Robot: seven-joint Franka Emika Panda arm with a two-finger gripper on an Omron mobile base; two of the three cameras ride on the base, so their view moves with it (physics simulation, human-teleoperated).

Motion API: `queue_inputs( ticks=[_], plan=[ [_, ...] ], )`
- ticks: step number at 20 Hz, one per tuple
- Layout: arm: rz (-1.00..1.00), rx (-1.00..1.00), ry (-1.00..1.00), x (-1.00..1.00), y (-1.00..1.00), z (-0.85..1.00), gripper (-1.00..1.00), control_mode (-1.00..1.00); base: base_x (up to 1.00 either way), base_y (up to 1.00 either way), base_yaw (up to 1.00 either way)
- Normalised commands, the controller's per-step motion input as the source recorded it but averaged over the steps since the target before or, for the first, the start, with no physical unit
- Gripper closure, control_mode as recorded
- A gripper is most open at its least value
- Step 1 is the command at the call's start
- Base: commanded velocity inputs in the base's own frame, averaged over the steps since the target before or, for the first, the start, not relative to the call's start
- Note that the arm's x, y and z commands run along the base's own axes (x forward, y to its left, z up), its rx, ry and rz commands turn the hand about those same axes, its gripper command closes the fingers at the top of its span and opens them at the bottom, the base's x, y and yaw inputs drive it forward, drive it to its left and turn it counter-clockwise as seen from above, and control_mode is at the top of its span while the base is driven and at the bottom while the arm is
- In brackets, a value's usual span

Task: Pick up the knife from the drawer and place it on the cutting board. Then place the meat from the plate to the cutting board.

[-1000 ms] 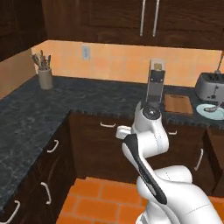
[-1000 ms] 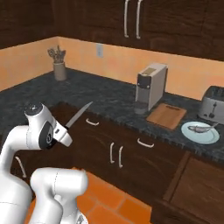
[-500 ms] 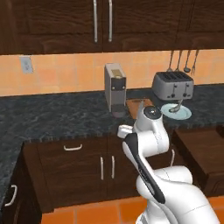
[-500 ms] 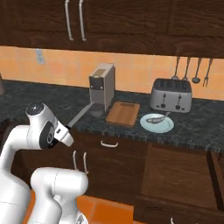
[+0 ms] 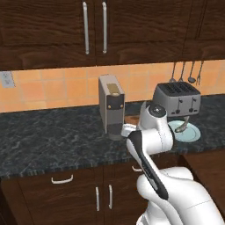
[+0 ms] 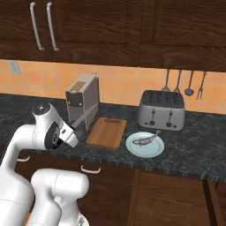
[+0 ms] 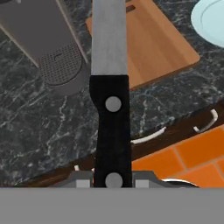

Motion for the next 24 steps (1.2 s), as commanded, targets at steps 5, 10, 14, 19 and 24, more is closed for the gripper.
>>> queue_inputs(
  ticks=[5,10,14,19,24],
  plan=[
    [0.00,0.00,0.04,0.06,-0.40,0.00,1.00,-1.00,0.18,-0.38,0.01],
    [0.05,0.00,0.26,0.90,-0.73,0.00,1.00,-1.00,0.00,0.00,0.00],
    [0.27,-0.02,0.34,1.00,-0.51,0.01,1.00,-1.00,0.00,0.00,0.00],
    [0.14,-0.02,0.31,0.96,-0.13,-0.05,1.00,-1.00,0.00,0.00,0.00],
    [0.00,-0.08,0.13,0.21,-0.06,-0.44,1.00,-1.00,0.00,0.00,0.00]
  ],
)
